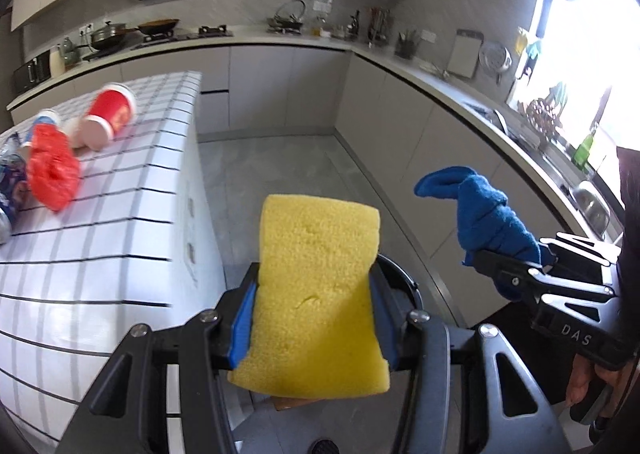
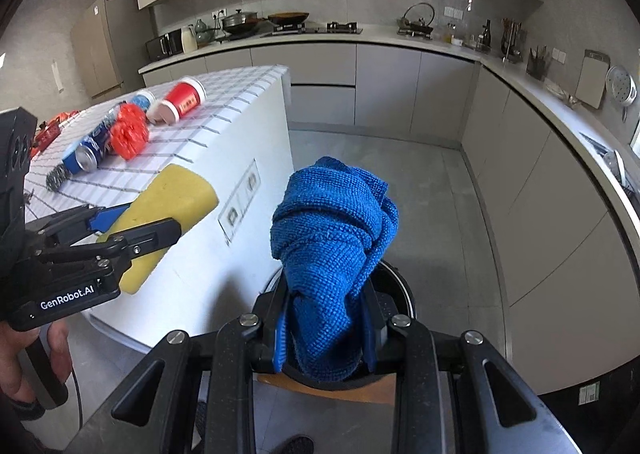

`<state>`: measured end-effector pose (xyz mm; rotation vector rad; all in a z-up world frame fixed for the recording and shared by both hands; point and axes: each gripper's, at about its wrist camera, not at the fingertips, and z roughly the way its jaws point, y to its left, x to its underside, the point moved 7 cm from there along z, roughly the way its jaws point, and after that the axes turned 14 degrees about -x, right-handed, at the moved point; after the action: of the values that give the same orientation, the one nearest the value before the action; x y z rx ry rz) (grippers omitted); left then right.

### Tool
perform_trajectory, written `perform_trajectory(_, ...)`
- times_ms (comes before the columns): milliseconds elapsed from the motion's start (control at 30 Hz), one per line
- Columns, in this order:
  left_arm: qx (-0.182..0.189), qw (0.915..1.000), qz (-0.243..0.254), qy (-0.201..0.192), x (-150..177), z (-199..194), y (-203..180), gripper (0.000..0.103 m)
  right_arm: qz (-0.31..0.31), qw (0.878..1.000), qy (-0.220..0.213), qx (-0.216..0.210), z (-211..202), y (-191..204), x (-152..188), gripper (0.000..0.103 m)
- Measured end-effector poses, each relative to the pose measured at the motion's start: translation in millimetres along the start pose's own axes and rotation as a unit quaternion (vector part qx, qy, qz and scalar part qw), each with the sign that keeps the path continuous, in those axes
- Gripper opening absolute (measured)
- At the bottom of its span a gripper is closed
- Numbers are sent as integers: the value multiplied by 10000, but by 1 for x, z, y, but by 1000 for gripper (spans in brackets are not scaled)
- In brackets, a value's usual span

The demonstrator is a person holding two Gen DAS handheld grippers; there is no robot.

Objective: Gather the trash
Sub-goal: 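Carry sponge and towel over the bin and open both tools to drop them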

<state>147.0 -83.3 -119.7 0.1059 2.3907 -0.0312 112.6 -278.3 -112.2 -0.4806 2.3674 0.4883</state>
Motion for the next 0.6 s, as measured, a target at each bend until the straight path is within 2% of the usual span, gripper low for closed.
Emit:
perform_trajectory(233, 1, 9996, 77, 288, 14, 28, -32, 52, -19, 9994, 311, -135, 22, -36, 22, 30)
perform_trajectory(533, 54, 9970, 125, 765, 32, 70, -59, 52, -412, 9940, 907, -458, 79, -64, 50, 30)
perform_trajectory(600, 242, 9958, 6, 881, 37, 82, -62, 59, -555, 9919, 1019, -522, 95, -69, 55, 31)
